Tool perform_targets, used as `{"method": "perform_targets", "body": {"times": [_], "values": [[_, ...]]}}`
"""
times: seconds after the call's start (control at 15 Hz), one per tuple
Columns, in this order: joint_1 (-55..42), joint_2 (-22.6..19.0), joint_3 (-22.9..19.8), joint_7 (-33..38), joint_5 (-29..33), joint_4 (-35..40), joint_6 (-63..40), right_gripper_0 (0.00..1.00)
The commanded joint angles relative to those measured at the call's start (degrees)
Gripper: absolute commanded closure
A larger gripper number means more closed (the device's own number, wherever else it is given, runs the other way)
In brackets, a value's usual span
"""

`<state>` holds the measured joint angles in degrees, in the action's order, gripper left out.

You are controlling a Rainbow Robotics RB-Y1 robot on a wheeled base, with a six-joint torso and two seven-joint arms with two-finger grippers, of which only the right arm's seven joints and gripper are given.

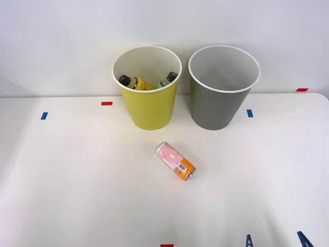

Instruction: Put cans in the gray bin, plastic bottles in the light green bin

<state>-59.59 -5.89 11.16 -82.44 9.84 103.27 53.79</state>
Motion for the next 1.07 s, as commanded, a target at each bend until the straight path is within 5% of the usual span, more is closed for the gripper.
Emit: {"method": "perform_targets", "body": {"times": [0.07, 0.67, 1.07], "values": [[0.0, 0.0, 0.0, 0.0, 0.0, 0.0, 0.0, 0.0], [4.4, -2.7, -2.4, -1.4, 1.2, -1.2, -1.3, 0.0], [6.9, -11.9, -1.6, -1.0, 0.5, 12.7, -25.6, 0.0]]}}
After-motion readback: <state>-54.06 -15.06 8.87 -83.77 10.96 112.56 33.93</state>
